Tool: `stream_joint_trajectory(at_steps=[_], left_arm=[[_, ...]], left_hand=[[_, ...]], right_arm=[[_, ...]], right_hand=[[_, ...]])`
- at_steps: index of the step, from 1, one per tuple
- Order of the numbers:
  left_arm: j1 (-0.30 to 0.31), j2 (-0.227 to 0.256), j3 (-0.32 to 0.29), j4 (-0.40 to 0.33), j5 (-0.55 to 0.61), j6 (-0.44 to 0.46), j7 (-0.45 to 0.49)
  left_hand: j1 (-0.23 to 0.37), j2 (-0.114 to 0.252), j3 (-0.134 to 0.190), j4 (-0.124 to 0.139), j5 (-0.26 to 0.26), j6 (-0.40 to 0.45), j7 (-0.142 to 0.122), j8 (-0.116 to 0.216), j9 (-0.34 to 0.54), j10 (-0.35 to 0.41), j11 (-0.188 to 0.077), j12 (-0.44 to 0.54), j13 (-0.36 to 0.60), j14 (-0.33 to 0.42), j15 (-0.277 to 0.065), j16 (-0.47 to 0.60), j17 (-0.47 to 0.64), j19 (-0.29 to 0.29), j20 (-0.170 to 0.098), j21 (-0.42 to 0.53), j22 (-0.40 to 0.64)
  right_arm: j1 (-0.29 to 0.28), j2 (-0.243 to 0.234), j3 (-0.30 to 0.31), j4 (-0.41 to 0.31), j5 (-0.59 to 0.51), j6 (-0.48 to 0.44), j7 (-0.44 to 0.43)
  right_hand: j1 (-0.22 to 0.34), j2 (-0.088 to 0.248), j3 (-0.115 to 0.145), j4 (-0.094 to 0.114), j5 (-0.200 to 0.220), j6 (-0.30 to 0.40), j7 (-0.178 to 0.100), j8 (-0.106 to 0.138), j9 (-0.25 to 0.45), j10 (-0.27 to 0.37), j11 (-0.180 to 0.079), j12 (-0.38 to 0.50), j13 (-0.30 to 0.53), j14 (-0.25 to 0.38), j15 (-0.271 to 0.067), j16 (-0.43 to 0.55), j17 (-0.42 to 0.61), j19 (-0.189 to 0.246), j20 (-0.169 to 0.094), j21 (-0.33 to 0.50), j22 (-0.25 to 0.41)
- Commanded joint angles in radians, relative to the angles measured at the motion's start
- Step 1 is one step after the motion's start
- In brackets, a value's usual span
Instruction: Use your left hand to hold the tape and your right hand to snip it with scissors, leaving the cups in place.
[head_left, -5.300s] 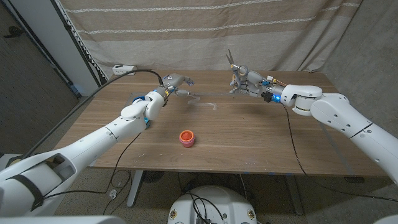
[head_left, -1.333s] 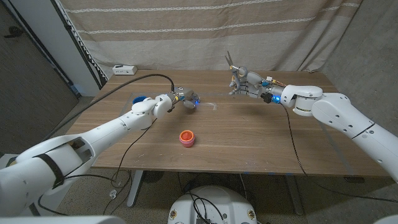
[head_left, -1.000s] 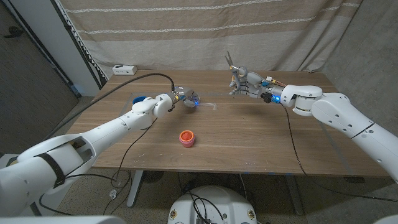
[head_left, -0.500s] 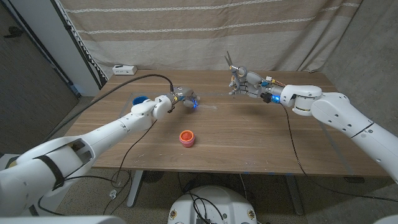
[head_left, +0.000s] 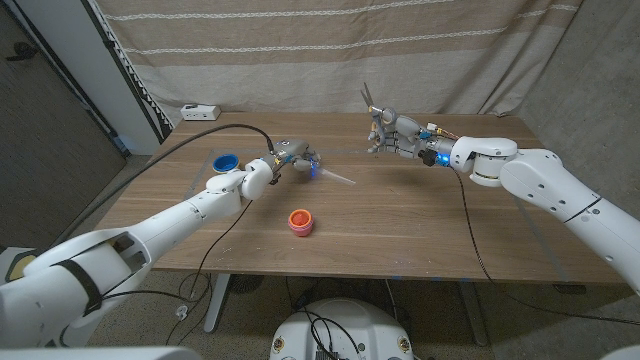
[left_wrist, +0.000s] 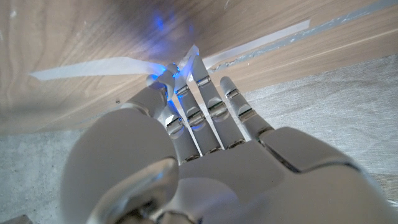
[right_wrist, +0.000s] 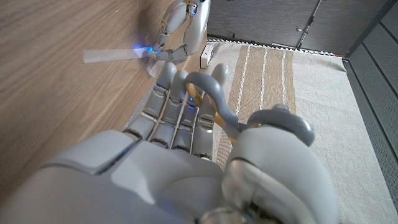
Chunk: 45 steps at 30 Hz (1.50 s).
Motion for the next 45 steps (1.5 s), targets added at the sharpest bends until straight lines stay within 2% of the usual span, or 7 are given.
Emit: stream_joint_trajectory(at_steps=[1,19,31,45], left_arm=[[0.036,-0.013,-0.050,0.015,-0.082,-0.063,0.087],[0.063,-0.029,-0.112,-0.010,-0.220,-0.062,0.038],[0.034,-0.056,-0.123,0.021,-0.272,-0.087,0.016],[0.011,-0.088,-0.128,0.051,-0.308,-0.099,0.015]], left_hand=[[0.012,0.010,-0.004,0.001,0.004,0.012,0.000,0.012,0.002,0.007,-0.009,0.051,0.081,0.008,-0.091,-0.004,0.006,0.006,-0.060,0.007,0.005],[0.022,0.005,-0.007,-0.003,0.001,0.038,0.018,0.020,-0.011,0.014,-0.008,0.061,0.088,0.029,-0.091,-0.008,0.030,0.008,-0.062,0.020,0.006],[0.030,0.000,-0.009,-0.004,0.000,0.045,0.031,0.020,-0.020,0.026,-0.007,0.066,0.087,0.047,-0.090,-0.006,0.047,0.012,-0.064,0.029,0.006],[0.035,-0.003,-0.010,-0.002,0.001,0.044,0.029,0.019,-0.021,0.028,-0.008,0.067,0.084,0.056,-0.090,-0.007,0.059,0.015,-0.065,0.037,0.006]], right_arm=[[-0.011,-0.009,0.010,-0.009,0.003,0.006,-0.003],[-0.028,-0.017,0.020,-0.018,0.008,0.022,0.004],[-0.045,-0.026,0.031,-0.030,0.010,0.036,0.004],[-0.051,-0.033,0.035,-0.033,0.013,0.041,0.012]], right_hand=[[0.002,0.007,-0.003,-0.006,0.000,0.006,0.005,-0.007,0.003,0.001,-0.003,0.548,0.005,-0.004,-0.065,0.007,0.004,-0.005,-0.001,0.006,-0.003],[0.001,0.008,-0.003,-0.006,-0.001,0.003,0.003,-0.013,0.005,0.002,-0.003,0.548,0.002,-0.004,-0.068,0.008,-0.006,-0.009,-0.003,0.016,-0.011],[0.000,0.007,-0.004,-0.007,-0.001,0.010,0.006,-0.016,0.005,0.003,-0.004,0.545,-0.004,-0.003,-0.065,0.012,-0.011,-0.011,-0.003,0.024,-0.017],[-0.002,0.008,-0.004,-0.007,-0.002,0.009,0.006,-0.021,0.005,0.001,-0.004,0.545,-0.005,-0.004,-0.069,0.014,-0.015,-0.013,-0.004,0.032,-0.023]])
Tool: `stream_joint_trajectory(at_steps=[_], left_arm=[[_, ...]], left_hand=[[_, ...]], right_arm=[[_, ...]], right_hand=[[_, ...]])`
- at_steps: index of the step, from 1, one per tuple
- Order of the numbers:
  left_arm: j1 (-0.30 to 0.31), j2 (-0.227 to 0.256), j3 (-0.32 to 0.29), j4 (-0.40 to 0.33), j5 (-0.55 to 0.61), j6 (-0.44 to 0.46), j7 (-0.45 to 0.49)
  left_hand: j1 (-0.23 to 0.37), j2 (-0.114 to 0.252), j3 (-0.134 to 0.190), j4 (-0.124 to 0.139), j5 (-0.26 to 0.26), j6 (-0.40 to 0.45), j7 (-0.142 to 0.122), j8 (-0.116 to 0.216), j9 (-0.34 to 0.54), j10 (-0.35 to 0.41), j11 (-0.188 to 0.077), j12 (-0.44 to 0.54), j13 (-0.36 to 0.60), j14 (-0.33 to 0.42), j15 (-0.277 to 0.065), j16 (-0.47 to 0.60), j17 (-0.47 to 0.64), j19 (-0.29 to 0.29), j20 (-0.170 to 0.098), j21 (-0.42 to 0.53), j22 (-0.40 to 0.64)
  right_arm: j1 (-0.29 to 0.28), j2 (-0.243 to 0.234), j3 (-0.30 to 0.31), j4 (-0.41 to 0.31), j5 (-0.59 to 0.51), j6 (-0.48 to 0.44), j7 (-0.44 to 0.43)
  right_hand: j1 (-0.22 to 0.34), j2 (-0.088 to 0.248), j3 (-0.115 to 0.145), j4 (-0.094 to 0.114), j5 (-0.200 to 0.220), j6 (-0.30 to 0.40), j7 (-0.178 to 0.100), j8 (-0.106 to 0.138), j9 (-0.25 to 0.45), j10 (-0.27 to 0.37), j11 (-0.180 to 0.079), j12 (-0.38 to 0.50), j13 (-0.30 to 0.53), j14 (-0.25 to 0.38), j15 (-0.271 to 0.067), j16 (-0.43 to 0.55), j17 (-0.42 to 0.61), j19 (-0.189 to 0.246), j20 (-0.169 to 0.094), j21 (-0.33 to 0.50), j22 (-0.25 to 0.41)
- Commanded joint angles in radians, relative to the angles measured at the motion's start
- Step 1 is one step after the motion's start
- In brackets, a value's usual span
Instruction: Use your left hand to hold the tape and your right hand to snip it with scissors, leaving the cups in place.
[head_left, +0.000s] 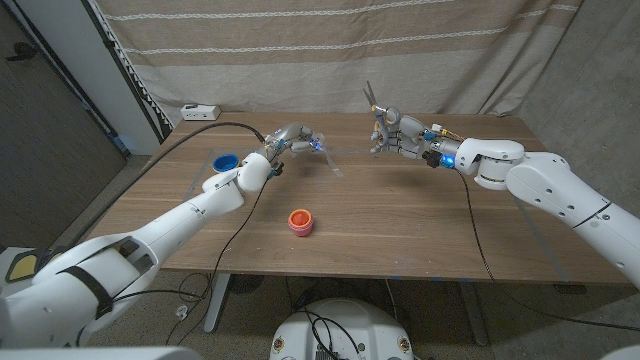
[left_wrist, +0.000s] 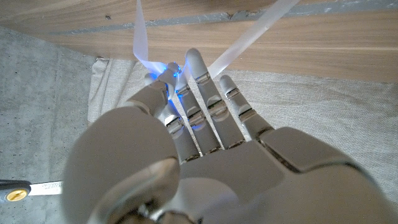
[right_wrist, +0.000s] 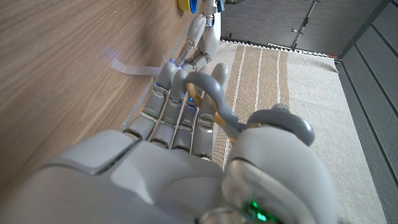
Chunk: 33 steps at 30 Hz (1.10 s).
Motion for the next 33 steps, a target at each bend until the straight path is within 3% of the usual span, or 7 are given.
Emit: stream_joint_trajectory(at_steps=[1,16,27,33], left_arm=[[-0.016,-0.030,-0.012,0.025,-0.052,-0.007,-0.011],[-0.017,-0.064,-0.033,0.048,-0.170,-0.004,-0.075],[-0.049,-0.098,-0.038,0.106,-0.241,-0.046,-0.122],[-0.070,-0.123,-0.060,0.144,-0.337,-0.065,-0.199]], left_hand=[[0.015,-0.002,-0.006,0.002,0.008,0.006,0.003,0.006,-0.001,0.020,-0.017,0.067,0.083,0.010,-0.067,-0.001,0.007,0.006,-0.064,0.008,0.002],[0.016,0.012,-0.004,0.011,0.009,-0.027,0.014,-0.005,0.004,0.038,-0.017,0.073,0.081,0.025,-0.066,-0.003,0.027,0.005,-0.055,0.020,0.003],[0.014,0.017,-0.005,0.011,0.009,-0.038,0.007,-0.006,0.013,0.032,-0.018,0.072,0.082,0.018,-0.066,-0.011,0.037,0.001,-0.053,0.026,0.004],[0.013,0.020,-0.006,0.011,0.009,-0.040,0.000,-0.007,0.015,0.026,-0.018,0.072,0.086,0.016,-0.066,-0.014,0.042,-0.002,-0.054,0.029,0.005]], right_arm=[[-0.004,-0.005,0.002,-0.002,0.004,0.004,0.010],[0.012,0.002,-0.013,0.018,0.005,-0.003,0.030],[0.021,0.010,-0.027,0.033,-0.002,-0.002,0.048],[0.019,0.009,-0.024,0.033,0.003,-0.005,0.050]], right_hand=[[-0.002,0.008,-0.004,-0.007,-0.002,-0.003,0.005,-0.003,0.004,0.003,-0.005,0.536,0.004,-0.004,-0.068,0.006,-0.002,-0.009,0.002,0.008,-0.001],[-0.001,0.009,-0.003,-0.008,-0.003,-0.002,0.004,-0.006,0.006,0.003,-0.003,0.538,0.003,-0.004,-0.066,0.009,-0.007,-0.010,0.002,0.016,-0.006],[0.000,0.010,-0.003,-0.009,-0.003,0.001,0.006,-0.008,0.006,0.003,-0.003,0.536,0.000,-0.007,-0.066,0.012,-0.008,-0.012,0.002,0.022,-0.010],[-0.002,0.009,-0.004,-0.009,-0.003,0.000,0.005,-0.009,0.008,0.002,-0.003,0.538,0.002,-0.005,-0.068,0.011,-0.011,-0.011,0.001,0.025,-0.011]])
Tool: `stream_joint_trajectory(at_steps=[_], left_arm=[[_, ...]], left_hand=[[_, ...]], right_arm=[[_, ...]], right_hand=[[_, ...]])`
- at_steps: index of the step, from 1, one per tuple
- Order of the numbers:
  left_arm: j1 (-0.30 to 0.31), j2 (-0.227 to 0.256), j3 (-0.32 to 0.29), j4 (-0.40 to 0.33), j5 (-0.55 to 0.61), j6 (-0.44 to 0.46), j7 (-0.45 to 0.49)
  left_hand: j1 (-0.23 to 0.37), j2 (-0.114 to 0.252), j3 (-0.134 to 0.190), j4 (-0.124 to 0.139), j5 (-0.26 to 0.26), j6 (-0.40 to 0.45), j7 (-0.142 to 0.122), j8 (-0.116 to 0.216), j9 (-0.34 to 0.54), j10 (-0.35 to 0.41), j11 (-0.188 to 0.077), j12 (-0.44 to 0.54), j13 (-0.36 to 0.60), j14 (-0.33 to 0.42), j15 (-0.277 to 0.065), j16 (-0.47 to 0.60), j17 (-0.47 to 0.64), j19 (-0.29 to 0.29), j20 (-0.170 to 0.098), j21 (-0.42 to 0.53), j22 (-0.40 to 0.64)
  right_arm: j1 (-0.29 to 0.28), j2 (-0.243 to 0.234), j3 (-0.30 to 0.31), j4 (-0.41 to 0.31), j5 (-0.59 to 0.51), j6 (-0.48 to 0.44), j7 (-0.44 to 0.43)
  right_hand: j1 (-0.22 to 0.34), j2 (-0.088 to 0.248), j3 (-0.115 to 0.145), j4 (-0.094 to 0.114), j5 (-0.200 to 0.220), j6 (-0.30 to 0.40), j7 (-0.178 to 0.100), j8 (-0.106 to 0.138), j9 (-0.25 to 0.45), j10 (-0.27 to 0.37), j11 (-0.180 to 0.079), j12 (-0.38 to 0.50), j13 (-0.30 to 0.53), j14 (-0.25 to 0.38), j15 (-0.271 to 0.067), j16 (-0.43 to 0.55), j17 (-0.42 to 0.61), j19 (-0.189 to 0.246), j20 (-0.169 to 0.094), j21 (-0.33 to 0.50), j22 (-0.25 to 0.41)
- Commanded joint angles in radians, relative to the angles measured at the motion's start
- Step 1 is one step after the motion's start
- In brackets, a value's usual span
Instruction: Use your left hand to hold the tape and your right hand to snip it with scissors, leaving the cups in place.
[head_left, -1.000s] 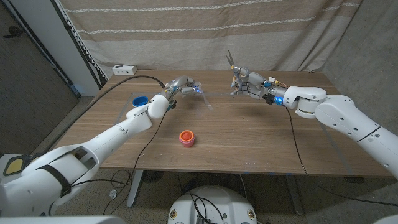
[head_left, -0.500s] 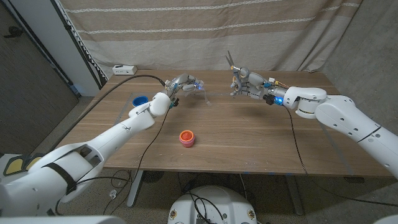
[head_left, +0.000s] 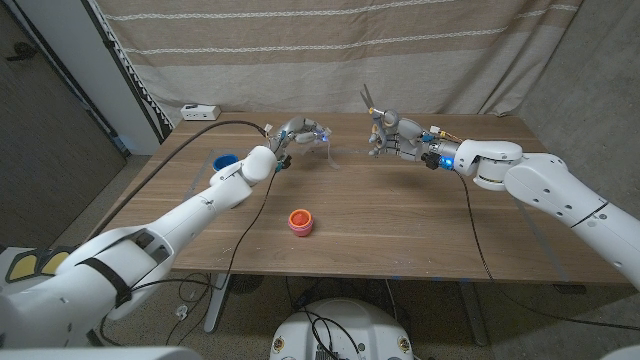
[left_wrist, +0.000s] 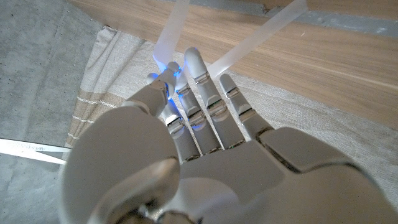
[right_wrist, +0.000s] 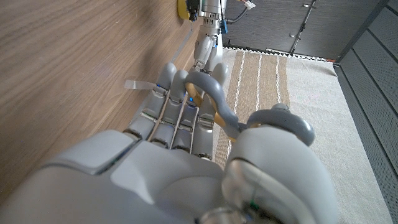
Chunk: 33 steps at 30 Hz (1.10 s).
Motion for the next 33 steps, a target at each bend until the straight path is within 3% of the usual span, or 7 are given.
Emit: stream_joint_trajectory(at_steps=[1,17,27,33], left_arm=[[-0.035,-0.045,-0.030,0.065,-0.147,-0.037,-0.110],[-0.046,-0.062,-0.076,0.085,-0.347,-0.007,-0.282],[-0.052,-0.060,-0.084,0.085,-0.400,0.018,-0.328],[-0.064,-0.068,-0.101,0.098,-0.474,0.055,-0.401]], left_hand=[[0.008,0.025,0.003,0.004,0.003,0.001,0.001,-0.002,0.002,0.019,-0.026,0.072,0.086,-0.003,-0.059,-0.002,0.006,-0.004,-0.053,0.006,0.005],[0.004,0.034,0.002,0.007,0.005,-0.007,-0.007,-0.004,0.009,0.003,-0.027,0.074,0.097,-0.017,-0.059,-0.014,0.020,-0.021,-0.046,0.011,0.007],[0.005,0.037,0.001,0.004,0.005,-0.005,-0.008,-0.006,0.008,0.001,-0.027,0.077,0.104,-0.024,-0.059,-0.018,0.028,-0.027,-0.042,0.015,0.007],[0.006,0.037,-0.002,0.001,0.004,-0.005,-0.011,-0.010,0.002,0.002,-0.027,0.078,0.106,-0.022,-0.059,-0.017,0.036,-0.026,-0.044,0.019,0.007]], right_arm=[[0.002,0.001,-0.006,0.007,-0.003,-0.001,0.012],[-0.002,0.002,-0.009,0.002,0.000,-0.003,0.014],[0.002,0.005,-0.013,0.005,0.000,-0.005,0.019],[0.003,0.003,-0.014,0.004,-0.004,-0.002,0.023]], right_hand=[[-0.002,0.009,0.000,-0.005,-0.004,0.001,0.006,-0.001,0.003,0.003,-0.003,0.537,0.002,-0.006,-0.067,0.008,0.003,-0.002,0.000,0.006,0.002],[-0.002,0.011,0.001,-0.006,-0.005,0.000,0.004,-0.006,0.003,0.005,-0.004,0.537,0.000,-0.009,-0.067,0.012,0.001,-0.006,-0.001,0.014,-0.003],[-0.002,0.011,0.001,-0.006,-0.005,0.003,0.005,-0.008,0.004,0.003,0.001,0.540,0.003,-0.010,-0.065,0.014,-0.001,-0.006,-0.001,0.020,-0.007],[-0.001,0.012,0.002,-0.007,-0.005,0.000,0.005,-0.009,0.008,0.003,-0.001,0.539,0.002,-0.010,-0.066,0.015,-0.004,-0.007,-0.001,0.023,-0.008]])
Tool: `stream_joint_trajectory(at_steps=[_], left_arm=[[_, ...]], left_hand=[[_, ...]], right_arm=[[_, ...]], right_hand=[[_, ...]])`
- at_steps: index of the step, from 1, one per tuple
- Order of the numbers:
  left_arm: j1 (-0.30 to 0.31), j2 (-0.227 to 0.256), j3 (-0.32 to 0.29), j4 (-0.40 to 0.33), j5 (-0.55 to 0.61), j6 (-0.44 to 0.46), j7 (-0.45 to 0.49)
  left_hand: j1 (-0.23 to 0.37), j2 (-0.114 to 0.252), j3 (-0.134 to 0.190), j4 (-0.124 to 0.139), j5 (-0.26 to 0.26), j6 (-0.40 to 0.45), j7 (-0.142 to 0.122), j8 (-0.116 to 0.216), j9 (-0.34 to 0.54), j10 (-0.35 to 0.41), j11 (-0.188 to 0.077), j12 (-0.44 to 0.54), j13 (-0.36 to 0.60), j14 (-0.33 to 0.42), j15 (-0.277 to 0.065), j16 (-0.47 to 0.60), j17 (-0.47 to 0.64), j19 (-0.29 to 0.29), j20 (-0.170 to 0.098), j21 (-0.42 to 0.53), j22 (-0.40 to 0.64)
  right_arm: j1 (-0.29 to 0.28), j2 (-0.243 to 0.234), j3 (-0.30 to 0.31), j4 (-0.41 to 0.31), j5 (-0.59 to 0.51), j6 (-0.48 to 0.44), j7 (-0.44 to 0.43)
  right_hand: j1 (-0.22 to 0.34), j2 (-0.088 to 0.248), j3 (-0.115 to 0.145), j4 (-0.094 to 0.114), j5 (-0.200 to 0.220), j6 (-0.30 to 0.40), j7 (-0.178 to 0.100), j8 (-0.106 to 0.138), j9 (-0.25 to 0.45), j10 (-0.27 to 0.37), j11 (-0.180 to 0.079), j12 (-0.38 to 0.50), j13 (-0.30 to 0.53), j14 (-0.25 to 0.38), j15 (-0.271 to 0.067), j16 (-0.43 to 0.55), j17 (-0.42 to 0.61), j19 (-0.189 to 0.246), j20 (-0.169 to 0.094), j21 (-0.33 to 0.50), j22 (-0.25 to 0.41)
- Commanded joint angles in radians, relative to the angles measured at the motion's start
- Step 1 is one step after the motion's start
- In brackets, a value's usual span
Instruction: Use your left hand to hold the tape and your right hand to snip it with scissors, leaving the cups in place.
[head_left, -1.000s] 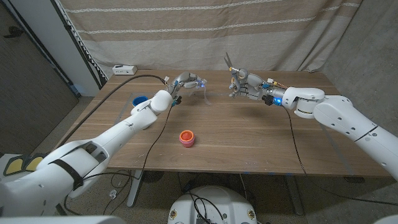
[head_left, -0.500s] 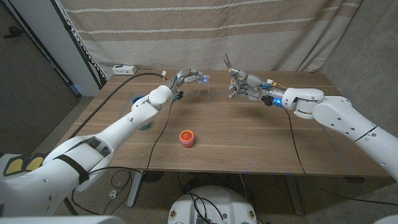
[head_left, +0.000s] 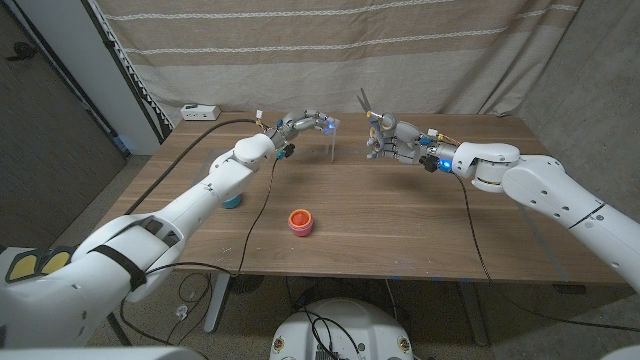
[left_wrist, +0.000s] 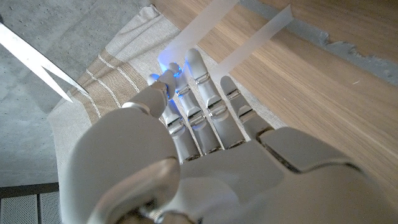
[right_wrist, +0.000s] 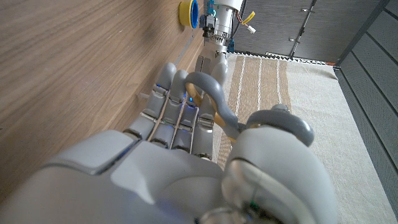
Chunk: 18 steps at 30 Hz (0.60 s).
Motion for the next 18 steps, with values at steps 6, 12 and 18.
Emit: stream_joint_trajectory(at_steps=[6,12,18], left_arm=[[-0.037,-0.005,-0.020,0.019,-0.116,0.040,-0.134],[-0.074,0.001,0.000,0.042,-0.103,0.034,-0.187],[-0.096,-0.005,0.015,0.073,-0.093,0.013,-0.224]], left_hand=[[0.019,0.024,-0.004,-0.001,0.004,0.015,0.001,-0.001,-0.005,0.026,-0.023,0.080,0.106,0.000,-0.070,0.004,0.017,0.000,-0.046,0.010,0.001],[0.021,0.037,-0.001,0.002,0.002,0.014,0.021,0.009,0.015,0.039,-0.023,0.090,0.115,-0.009,-0.068,-0.003,0.026,-0.013,-0.038,0.014,0.002],[0.002,0.064,0.003,0.015,0.003,-0.021,0.023,0.040,0.086,-0.004,-0.020,0.113,0.166,-0.054,-0.067,-0.047,0.029,-0.040,-0.024,0.024,0.003]], right_arm=[[0.006,0.000,-0.004,0.001,-0.003,-0.001,0.010],[0.005,-0.002,-0.003,0.000,-0.005,0.001,0.014],[0.001,-0.003,0.001,-0.003,-0.001,0.003,0.009]], right_hand=[[0.005,0.007,-0.002,-0.003,-0.001,0.001,0.005,-0.003,0.001,0.004,-0.002,0.537,0.004,-0.005,-0.059,0.009,0.001,-0.004,0.001,0.010,0.000],[0.004,0.008,-0.002,-0.003,-0.002,0.000,0.007,-0.006,0.002,0.003,-0.001,0.537,0.003,-0.005,-0.058,0.012,0.002,-0.006,0.001,0.013,-0.002],[0.002,0.008,-0.002,-0.002,-0.003,0.000,0.006,-0.007,0.004,0.004,-0.001,0.538,0.003,-0.006,-0.060,0.011,-0.004,-0.007,0.002,0.017,-0.004]])
